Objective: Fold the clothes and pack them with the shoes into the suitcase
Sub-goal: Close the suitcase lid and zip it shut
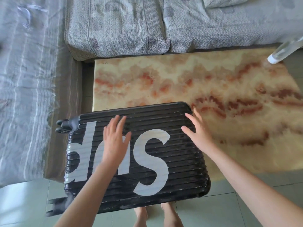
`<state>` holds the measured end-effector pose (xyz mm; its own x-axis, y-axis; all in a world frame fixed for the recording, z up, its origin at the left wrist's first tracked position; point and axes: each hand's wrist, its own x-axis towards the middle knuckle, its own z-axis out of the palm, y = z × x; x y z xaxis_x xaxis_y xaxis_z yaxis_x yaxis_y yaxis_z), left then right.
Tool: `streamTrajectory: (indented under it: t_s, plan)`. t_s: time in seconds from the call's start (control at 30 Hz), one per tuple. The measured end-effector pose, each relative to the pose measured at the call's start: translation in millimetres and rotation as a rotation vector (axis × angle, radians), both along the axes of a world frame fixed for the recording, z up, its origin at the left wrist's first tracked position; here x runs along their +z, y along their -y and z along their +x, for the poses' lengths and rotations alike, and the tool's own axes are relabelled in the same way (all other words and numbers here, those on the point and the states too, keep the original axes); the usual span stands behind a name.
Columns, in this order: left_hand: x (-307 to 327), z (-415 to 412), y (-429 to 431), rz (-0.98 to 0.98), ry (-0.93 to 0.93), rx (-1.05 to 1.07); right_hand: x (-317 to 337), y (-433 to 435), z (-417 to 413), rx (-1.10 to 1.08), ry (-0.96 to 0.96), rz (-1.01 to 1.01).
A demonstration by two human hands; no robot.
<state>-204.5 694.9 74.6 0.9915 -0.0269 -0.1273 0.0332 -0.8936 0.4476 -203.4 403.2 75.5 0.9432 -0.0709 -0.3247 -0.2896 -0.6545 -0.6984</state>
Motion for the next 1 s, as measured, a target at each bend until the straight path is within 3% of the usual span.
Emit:
streamTrajectory:
  t_s: [0.23, 0.33, 0.5, 0.67, 1.0]
  plan:
    - [-4.0, 53.4, 66.0, 0.096, -0.128, -0.225, -9.9, -2.0, 93.6, 0.173, -0.024, -0.093]
    - [-9.9, 72.3, 78.6, 0.149, -0.157, -0.264, -17.0, -6.1, 131.1, 0.238, -0.134, -0.072]
    - [-23.7, 90.9, 92.7, 0.152, -0.151, -0.263, -30.1, -17.8, 181.7, 0.406, -0.276, -0.114]
    - [-36.3, 87.4, 95.5, 0.136, 0.017, -0.205, -62.4, -31.8, 213.8, 0.623, -0.374, -0.238]
    - [-39.8, 87.5, 102.8, 0.149, 0.044, -0.152, -87.4, -54.9, 226.6, 0.866, -0.324, -0.341]
